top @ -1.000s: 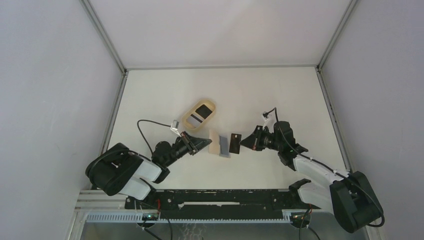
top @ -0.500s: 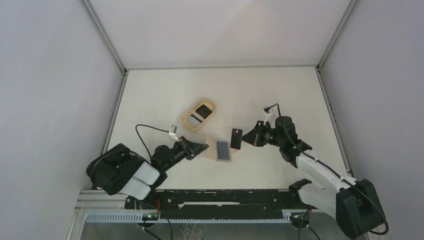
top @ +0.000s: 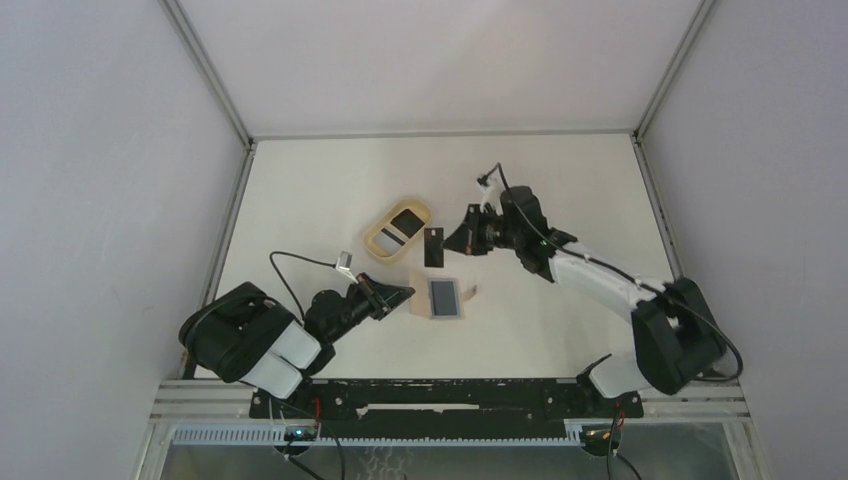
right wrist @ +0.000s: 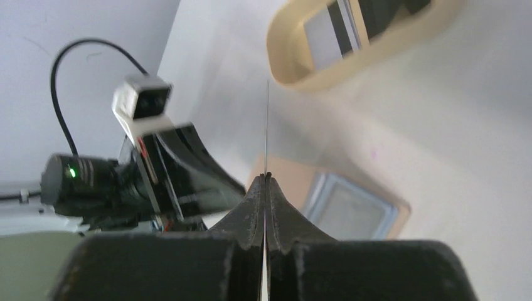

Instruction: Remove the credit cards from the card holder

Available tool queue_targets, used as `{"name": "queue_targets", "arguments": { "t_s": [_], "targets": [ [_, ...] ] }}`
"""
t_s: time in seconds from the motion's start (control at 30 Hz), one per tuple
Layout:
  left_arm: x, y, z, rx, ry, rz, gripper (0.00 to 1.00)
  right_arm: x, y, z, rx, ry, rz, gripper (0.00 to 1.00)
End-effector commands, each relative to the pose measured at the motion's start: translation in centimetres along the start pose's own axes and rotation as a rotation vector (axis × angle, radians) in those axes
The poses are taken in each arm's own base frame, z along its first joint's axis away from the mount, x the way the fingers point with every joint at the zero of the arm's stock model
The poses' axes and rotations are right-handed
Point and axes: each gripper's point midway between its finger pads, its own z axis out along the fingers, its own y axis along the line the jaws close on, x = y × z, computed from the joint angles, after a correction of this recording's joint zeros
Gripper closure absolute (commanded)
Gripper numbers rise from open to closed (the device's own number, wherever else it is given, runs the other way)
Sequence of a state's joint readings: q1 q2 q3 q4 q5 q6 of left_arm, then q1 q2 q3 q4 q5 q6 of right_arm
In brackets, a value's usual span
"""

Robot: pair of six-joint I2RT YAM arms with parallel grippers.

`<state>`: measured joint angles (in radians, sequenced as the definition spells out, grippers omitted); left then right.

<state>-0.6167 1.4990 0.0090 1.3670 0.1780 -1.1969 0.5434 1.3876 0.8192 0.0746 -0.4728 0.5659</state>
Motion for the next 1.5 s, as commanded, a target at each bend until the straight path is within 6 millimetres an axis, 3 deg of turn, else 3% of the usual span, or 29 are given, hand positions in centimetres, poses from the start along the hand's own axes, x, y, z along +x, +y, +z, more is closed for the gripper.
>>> {"name": "queue_targets", "arguments": {
  "t_s": [0.0,0.23,0.27,0.4,0.57,0.63,0.67,0.8,1.17,1.47],
  "targets": [
    [3.0,6.3,-5.4,-0.211,0.055,-0.044,1.00,-4.9,2.4,4.0,-0.054,-0.032,-0.088,1.00],
    [3.0,8.0,-5.4,-0.285,0.040,-0.057,1.00,-8.1,0.7,10.1,0.013,0.095,-0.183,1.00],
    [2.9,8.1,-5.3,-0.292,0.036,-0.058,1.00,-9.3,1.0,10.6,0.013,0.091,-0.205,1.00],
    [2.5,8.9,-4.5,-0.327,0.017,-0.056,1.00,-10.9,-0.5,12.4,0.054,0.123,-0.250,1.00],
    [1.7,10.0,-2.4,-0.408,0.025,0.012,1.00,-11.3,-3.0,13.9,0.099,0.183,-0.296,1.00],
    [0.7,9.5,-1.0,-0.438,0.023,0.070,1.00,-10.9,-3.7,14.1,0.107,0.221,-0.315,1.00],
    [0.8,10.1,-1.2,-0.493,0.052,0.103,1.00,-10.7,-3.9,14.2,0.106,0.235,-0.324,1.00],
    [-1.1,9.4,-0.8,-0.562,0.029,0.191,1.00,-9.9,-4.7,14.5,0.093,0.272,-0.342,1.00],
    [0.2,9.9,-1.2,-0.570,0.082,0.153,1.00,-7.4,-7.6,15.9,0.114,0.358,-0.355,1.00],
    [0.3,10.6,-1.8,-0.599,0.092,0.165,1.00,-7.2,-8.5,12.5,0.108,0.319,-0.309,1.00]
  ]
}}
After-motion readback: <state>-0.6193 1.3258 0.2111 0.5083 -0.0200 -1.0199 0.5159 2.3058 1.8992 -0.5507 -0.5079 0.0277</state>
